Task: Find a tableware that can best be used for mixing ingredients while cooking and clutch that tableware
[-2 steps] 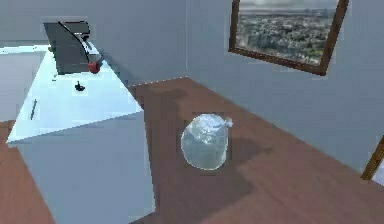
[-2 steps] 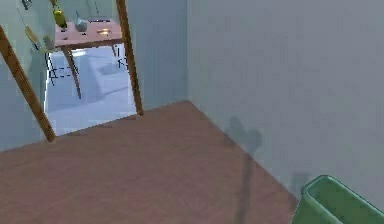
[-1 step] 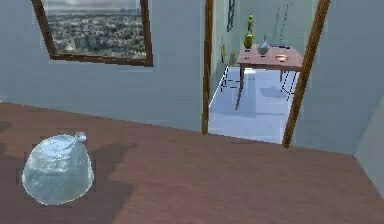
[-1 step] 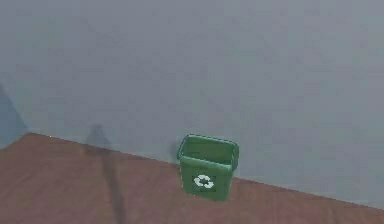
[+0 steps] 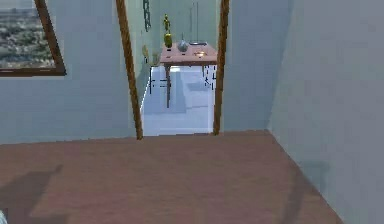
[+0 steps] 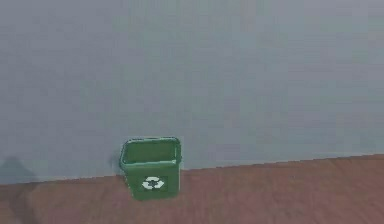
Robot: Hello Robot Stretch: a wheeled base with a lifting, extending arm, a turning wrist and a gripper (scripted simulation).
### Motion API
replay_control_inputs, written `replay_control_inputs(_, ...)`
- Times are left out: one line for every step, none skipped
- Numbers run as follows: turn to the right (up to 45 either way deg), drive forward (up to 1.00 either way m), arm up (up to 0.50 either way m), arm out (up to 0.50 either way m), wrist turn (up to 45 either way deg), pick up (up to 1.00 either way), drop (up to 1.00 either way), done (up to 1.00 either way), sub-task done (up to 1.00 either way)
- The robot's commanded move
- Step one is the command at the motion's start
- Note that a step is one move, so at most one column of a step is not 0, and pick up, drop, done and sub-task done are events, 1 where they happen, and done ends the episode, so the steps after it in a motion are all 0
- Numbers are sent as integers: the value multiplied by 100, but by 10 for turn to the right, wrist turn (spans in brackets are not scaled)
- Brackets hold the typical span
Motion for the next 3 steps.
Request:
replay_control_inputs(0, 100, 0, 0, 0, 0, 0, 0, 0)
replay_control_inputs(0, 80, 0, 0, 0, 0, 0, 0, 0)
replay_control_inputs(-450, 0, 0, 0, 0, 0, 0, 0, 0)
